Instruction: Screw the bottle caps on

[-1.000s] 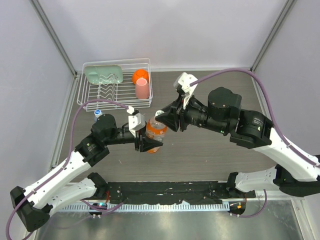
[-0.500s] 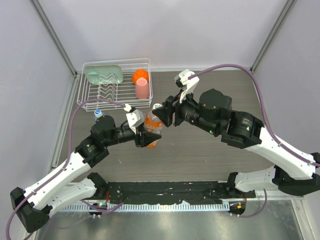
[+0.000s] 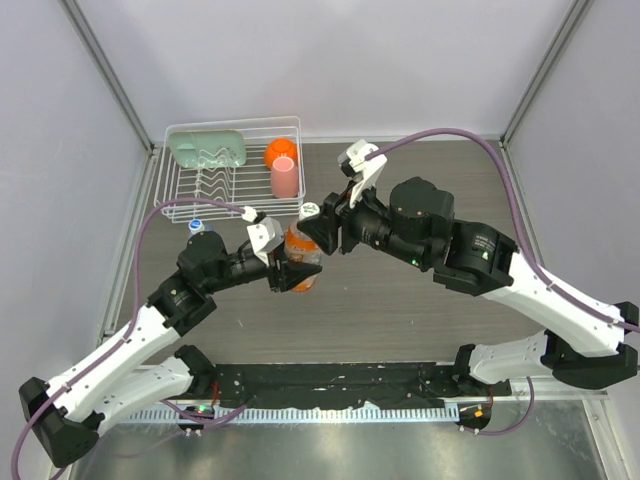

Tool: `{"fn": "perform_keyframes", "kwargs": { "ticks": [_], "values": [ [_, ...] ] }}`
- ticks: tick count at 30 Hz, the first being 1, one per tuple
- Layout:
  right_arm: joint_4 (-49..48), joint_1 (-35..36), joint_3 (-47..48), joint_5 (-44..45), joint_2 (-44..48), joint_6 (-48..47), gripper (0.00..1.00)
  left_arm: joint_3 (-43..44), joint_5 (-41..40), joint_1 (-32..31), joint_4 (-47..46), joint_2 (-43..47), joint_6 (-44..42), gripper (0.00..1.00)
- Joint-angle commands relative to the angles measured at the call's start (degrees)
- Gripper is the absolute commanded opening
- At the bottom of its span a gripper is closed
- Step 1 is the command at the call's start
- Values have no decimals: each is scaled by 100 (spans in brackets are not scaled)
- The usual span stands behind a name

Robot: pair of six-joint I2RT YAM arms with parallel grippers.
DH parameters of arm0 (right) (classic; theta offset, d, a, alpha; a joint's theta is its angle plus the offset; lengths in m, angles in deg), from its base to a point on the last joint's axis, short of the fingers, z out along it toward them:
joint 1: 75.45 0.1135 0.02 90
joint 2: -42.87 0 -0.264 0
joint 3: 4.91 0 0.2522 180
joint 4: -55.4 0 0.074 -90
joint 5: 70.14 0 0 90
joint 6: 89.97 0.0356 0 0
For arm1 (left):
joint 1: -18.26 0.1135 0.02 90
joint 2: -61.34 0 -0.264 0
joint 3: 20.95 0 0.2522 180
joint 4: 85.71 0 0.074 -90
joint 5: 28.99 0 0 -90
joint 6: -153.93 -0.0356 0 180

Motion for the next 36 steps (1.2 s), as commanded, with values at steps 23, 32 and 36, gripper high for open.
{"fn": "perform_keyframes", "kwargs": {
  "ticks": [23,32,36],
  "values": [
    [-345,14,-81,939,348,-537,1,-41,870,29,41,526,-847,100],
    [-714,14,-125,1448,463,7,1,-727,-320,-67,306,1036,-1694,100],
    [-749,23,-63,1914,252,393,1,-605,-2017,-322,35,940,-1774,100]
  ]
}}
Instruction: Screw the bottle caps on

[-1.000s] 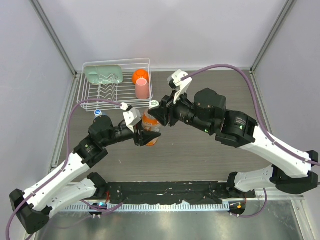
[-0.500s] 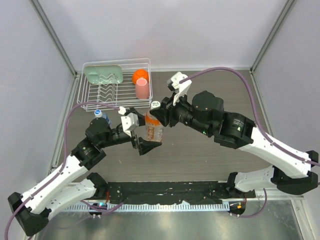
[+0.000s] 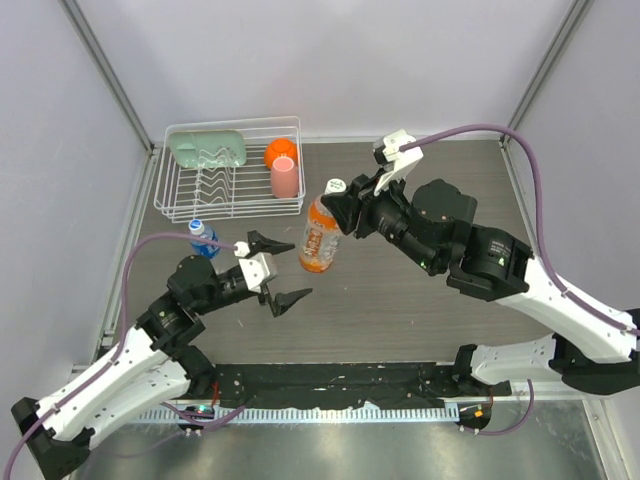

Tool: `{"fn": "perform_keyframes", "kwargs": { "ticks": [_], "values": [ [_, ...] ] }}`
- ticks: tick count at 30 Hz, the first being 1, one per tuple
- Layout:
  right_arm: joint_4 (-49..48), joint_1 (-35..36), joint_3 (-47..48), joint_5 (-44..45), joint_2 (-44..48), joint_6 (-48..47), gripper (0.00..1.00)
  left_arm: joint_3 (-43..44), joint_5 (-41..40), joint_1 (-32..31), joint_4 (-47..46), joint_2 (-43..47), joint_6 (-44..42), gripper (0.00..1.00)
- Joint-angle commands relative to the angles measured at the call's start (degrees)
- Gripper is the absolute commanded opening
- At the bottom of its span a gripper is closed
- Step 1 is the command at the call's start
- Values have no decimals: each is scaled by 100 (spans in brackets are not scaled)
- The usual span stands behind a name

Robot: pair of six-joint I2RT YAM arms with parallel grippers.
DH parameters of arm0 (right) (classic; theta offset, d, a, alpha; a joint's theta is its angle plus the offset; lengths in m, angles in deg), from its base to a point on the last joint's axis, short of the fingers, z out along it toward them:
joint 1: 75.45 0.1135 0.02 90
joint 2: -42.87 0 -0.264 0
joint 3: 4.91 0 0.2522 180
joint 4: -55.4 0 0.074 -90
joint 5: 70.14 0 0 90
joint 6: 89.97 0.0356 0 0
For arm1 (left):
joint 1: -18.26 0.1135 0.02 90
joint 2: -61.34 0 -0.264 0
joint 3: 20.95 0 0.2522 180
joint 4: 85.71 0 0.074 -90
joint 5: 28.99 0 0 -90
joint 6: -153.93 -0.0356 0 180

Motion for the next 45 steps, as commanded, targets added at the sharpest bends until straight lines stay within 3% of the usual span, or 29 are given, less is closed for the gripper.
{"fn": "perform_keyframes", "kwargs": {
  "ticks": [1,2,5,12,15,17,29,33,45],
  "values": [
    [-497,-12,138,767,-157,527,1,235,-2054,-216,-347,-134,-153,100],
    [-542,22,137,959,-236,685,1,418,-2710,-224,-338,-274,-73,100],
    [-604,198,225,1705,-386,966,1,639,-3208,-224,-294,-389,-28,100],
    [-911,646,383,2780,-729,1152,1,631,-2594,-286,-233,-275,-99,100],
    [-938,691,462,2859,-834,1178,1,596,-1883,-295,-233,-240,-37,100],
    [-1025,699,393,2869,-800,1231,1,543,-1592,-295,-233,-222,-55,100],
    [-1052,708,243,2185,-677,1547,1,367,-2040,-295,-259,-240,-345,100],
    [-1043,717,225,1859,-571,1548,1,271,-1978,-286,-233,-231,-47,100],
    [-587,735,629,1261,-535,1161,1,156,-1082,-286,-101,-170,-90,100]
  ]
}}
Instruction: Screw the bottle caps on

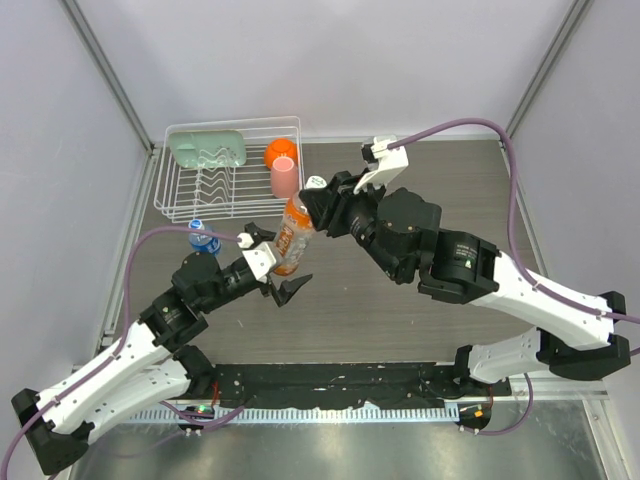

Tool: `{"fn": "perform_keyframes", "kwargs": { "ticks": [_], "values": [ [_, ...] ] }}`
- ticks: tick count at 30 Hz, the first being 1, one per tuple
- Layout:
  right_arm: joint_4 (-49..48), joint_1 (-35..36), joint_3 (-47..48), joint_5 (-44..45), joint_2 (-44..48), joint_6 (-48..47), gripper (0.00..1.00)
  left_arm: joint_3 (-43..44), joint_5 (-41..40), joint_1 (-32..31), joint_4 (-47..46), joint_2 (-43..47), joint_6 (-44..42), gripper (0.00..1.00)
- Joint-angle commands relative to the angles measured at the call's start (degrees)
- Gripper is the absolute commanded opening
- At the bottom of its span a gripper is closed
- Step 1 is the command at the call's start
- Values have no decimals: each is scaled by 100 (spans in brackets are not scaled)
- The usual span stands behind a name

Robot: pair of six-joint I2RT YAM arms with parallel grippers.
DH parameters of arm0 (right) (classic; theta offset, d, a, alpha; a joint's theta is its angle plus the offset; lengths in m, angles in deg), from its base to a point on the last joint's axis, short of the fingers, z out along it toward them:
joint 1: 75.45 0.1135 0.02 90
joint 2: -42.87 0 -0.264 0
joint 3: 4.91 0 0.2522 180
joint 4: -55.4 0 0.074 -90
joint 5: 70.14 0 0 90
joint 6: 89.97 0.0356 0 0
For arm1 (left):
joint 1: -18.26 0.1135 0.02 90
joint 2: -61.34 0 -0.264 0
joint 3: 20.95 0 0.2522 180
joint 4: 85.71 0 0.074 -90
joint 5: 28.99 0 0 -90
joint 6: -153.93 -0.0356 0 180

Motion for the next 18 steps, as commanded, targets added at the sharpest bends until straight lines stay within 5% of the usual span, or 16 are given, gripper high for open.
{"fn": "perform_keyframes", "kwargs": {
  "ticks": [1,4,8,18],
  "values": [
    [-7,44,433,-407,87,-109,1,-53,356,-13,-116,62,2,100],
    [125,62,521,-496,17,-136,1,-45,409,-4,-134,27,46,95],
    [169,123,512,-514,-1,-232,1,-27,392,22,-187,18,195,70],
    [195,325,416,-224,35,-548,1,69,339,119,-178,36,792,58]
  ]
}}
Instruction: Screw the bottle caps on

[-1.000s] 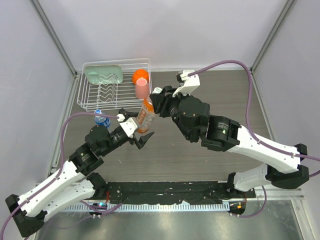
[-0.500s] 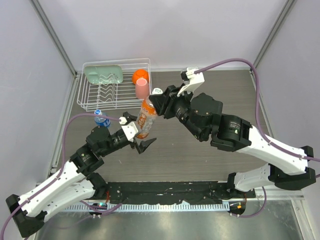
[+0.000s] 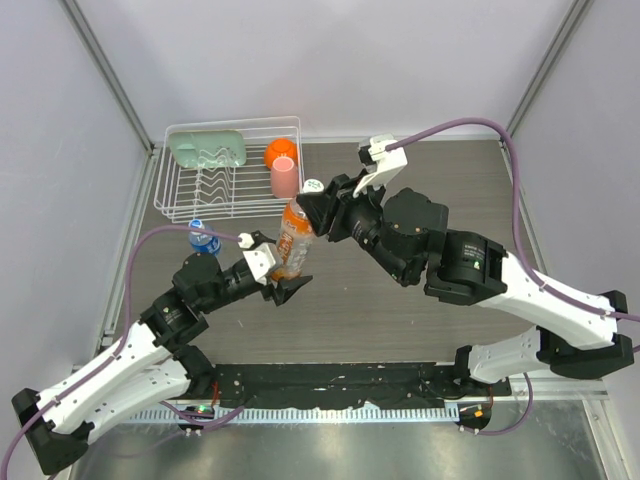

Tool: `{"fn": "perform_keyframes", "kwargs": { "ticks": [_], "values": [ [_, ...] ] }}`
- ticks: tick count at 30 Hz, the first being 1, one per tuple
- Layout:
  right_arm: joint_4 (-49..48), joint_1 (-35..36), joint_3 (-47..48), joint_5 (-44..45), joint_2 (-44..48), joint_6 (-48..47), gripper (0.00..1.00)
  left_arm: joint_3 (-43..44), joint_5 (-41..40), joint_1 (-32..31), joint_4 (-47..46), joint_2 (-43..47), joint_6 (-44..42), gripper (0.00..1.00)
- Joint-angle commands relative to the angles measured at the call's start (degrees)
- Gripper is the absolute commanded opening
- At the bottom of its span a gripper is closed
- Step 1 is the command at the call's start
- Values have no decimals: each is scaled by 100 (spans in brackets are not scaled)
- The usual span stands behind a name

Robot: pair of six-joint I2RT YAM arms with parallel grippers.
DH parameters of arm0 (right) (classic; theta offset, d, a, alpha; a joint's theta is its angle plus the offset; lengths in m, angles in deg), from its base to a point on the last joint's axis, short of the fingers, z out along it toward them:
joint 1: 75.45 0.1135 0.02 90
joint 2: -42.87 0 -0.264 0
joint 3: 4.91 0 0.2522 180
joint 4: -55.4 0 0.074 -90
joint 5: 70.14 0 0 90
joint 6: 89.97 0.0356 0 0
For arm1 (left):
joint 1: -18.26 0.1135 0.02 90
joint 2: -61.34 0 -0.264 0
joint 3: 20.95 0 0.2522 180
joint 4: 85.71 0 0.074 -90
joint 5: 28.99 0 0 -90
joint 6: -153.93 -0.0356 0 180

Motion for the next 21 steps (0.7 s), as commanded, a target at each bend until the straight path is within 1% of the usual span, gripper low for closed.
{"fn": "perform_keyframes", "kwargs": {
  "ticks": [1,2,4,7,11,15,17,19,20,21],
  "values": [
    [-100,192,97,111,65,-291,1,109,39,91,-180,44,642,54],
    [-117,209,62,111,83,-326,1,126,66,91,-180,62,791,49],
    [-205,262,-35,111,127,-431,1,127,180,117,-189,88,949,44],
    [-267,315,-158,85,215,-510,1,144,399,143,-180,150,1178,38],
    [-337,368,-378,-20,451,-616,1,144,882,170,-180,211,1363,36],
    [-390,385,-501,-389,601,-713,1,144,1094,196,-189,264,1627,32],
    [-364,385,-475,-660,619,-783,2,127,1129,214,-180,282,1759,24],
    [-302,385,-422,-846,619,-810,8,109,1226,205,-180,290,1785,21],
    [-233,385,-353,-977,610,-836,17,74,1235,222,-180,299,1803,21],
    [-206,385,-317,-1040,628,-871,21,56,1244,214,-250,317,1803,20]
  ]
}}
